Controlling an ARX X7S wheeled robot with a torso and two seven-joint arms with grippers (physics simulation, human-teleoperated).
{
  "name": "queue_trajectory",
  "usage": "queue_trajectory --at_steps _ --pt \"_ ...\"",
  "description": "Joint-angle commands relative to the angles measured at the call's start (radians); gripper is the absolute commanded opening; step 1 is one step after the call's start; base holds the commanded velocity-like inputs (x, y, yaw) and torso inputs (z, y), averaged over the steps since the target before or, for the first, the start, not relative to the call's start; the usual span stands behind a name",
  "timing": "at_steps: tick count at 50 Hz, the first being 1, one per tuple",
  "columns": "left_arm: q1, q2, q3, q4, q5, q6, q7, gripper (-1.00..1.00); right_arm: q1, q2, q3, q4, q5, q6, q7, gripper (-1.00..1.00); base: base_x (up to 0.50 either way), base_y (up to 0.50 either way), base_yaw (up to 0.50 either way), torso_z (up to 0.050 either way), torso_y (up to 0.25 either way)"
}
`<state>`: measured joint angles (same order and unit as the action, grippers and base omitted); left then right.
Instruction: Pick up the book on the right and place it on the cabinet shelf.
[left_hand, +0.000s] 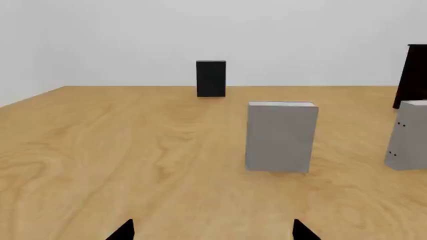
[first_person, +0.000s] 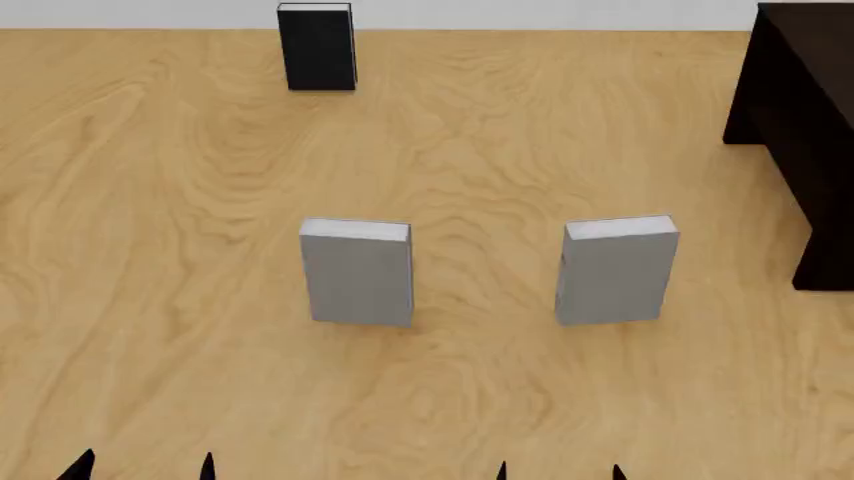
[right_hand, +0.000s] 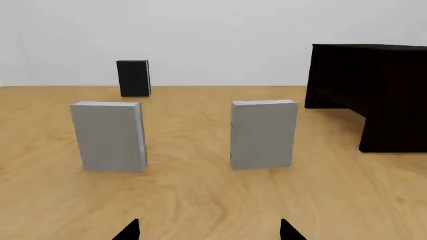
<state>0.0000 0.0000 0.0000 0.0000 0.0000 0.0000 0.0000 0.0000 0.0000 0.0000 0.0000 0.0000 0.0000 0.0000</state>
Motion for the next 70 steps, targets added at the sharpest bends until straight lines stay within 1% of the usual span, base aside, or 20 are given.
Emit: queue_trajectory --at_steps 1,10,21,27,34,39,41,43,49,50,54,60,62,64,70 --pt "0.000 -0.010 0.011 0.000 0.000 0.000 -0.011 1.00 0.000 0.009 -0.013 0.000 0.000 0.000 0.013 1.00 0.00 0.00 0.00 0.000 0.000" --pt "-0.003 -0.040 0.043 0.003 -0.023 -0.007 -0.055 1.00 -0.003 0.038 -0.047 0.002 0.030 0.007 0.054 1.00 0.00 0.00 0.00 0.000 0.000" --pt "-0.020 -0.061 0.068 0.009 -0.039 -0.011 -0.078 1.00 0.002 0.057 -0.066 -0.009 0.058 0.015 0.079 1.00 0.00 0.00 0.00 0.000 0.000" --pt "-0.023 -0.076 0.083 0.097 -0.058 -0.061 -0.072 1.00 0.007 0.070 -0.066 -0.067 0.079 0.052 0.091 1.00 0.00 0.00 0.00 0.000 0.000" --pt "0.003 -0.107 0.103 0.228 -0.055 -0.117 -0.072 1.00 0.020 0.091 -0.068 -0.161 0.094 0.119 0.102 1.00 0.00 0.00 0.00 0.000 0.000" --pt "0.034 -0.120 0.098 0.313 -0.084 -0.150 -0.071 1.00 0.028 0.109 -0.076 -0.251 0.103 0.192 0.109 1.00 0.00 0.00 0.00 0.000 0.000" --pt "0.053 -0.131 0.110 0.333 -0.053 -0.133 -0.082 1.00 0.031 0.114 -0.074 -0.283 0.113 0.217 0.110 1.00 0.00 0.00 0.00 0.000 0.000" --pt "0.084 -0.134 0.106 0.398 -0.078 -0.166 -0.080 1.00 0.033 0.118 -0.074 -0.318 0.122 0.244 0.113 1.00 0.00 0.00 0.00 0.000 0.000" --pt "0.166 -0.157 0.100 0.481 -0.088 -0.168 -0.084 1.00 0.042 0.133 -0.079 -0.378 0.125 0.292 0.124 1.00 0.00 0.00 0.00 0.000 0.000" --pt "0.193 -0.159 0.082 0.501 -0.111 -0.166 -0.086 1.00 0.049 0.138 -0.079 -0.397 0.126 0.315 0.127 1.00 0.00 0.00 0.00 0.000 0.000" --pt "0.244 -0.166 0.058 0.536 -0.115 -0.141 -0.104 1.00 0.067 0.147 -0.073 -0.457 0.128 0.382 0.147 1.00 0.00 0.00 0.00 0.000 0.000" --pt "0.316 -0.191 0.026 0.653 -0.153 -0.191 -0.113 1.00 0.131 0.179 -0.086 -0.559 0.132 0.523 0.150 1.00 0.00 0.00 0.00 0.000 0.000" --pt "0.338 -0.195 0.015 0.684 -0.189 -0.217 -0.109 1.00 0.159 0.184 -0.088 -0.574 0.124 0.570 0.161 1.00 0.00 0.00 0.00 0.000 0.000" --pt "0.365 -0.201 0.021 0.699 -0.180 -0.206 -0.113 1.00 0.182 0.191 -0.080 -0.593 0.165 0.605 0.131 1.00 0.00 0.00 0.00 0.000 0.000" --pt "0.407 -0.204 0.037 0.691 -0.202 -0.183 -0.105 1.00 0.275 0.197 -0.030 -0.643 0.219 0.752 0.141 1.00 0.00 0.00 0.00 0.000 0.000"
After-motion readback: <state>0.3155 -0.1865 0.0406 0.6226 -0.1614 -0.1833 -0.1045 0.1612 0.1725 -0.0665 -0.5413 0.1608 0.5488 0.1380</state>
